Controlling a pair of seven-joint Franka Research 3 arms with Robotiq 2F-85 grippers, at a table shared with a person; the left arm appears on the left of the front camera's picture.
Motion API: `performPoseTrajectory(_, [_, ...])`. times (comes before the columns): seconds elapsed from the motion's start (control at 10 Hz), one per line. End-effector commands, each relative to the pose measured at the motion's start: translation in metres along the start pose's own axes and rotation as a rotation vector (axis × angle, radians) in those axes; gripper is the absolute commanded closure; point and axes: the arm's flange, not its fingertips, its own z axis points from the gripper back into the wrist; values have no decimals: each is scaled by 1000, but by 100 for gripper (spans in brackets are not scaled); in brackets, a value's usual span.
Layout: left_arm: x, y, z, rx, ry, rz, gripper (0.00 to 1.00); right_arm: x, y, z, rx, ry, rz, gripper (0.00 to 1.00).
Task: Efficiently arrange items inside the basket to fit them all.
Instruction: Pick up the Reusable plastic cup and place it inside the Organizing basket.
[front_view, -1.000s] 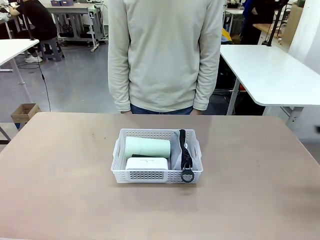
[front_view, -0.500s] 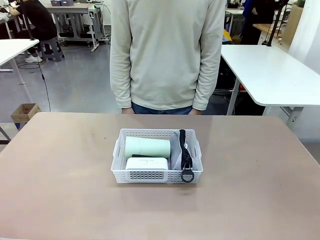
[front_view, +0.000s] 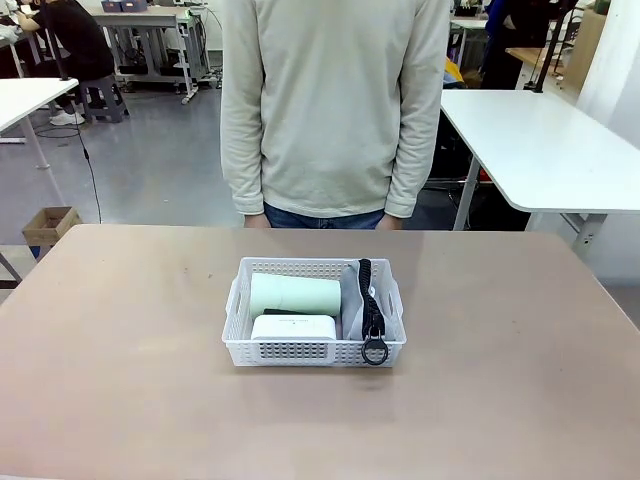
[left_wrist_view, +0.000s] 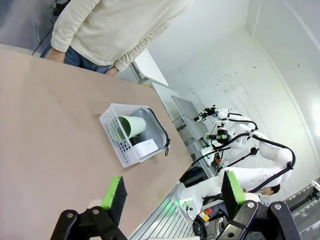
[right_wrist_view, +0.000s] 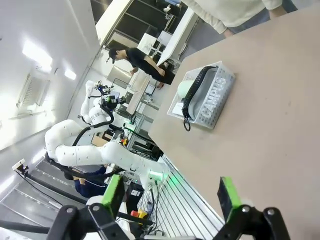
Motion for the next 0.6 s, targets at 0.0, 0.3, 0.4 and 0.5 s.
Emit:
performPoseTrajectory(0.0, [0, -1, -1, -20, -15, -21, 0, 2, 6, 2, 10, -15, 2, 0])
performPoseTrajectory(0.3, [0, -1, -1, -20, -15, -21, 0, 2, 6, 2, 10, -15, 2, 0])
performPoseTrajectory(0.4, [0, -1, -1, -20, -15, -21, 0, 2, 6, 2, 10, -15, 2, 0])
performPoseTrajectory(0.5, [0, -1, -1, -20, -15, -21, 0, 2, 6, 2, 10, -15, 2, 0])
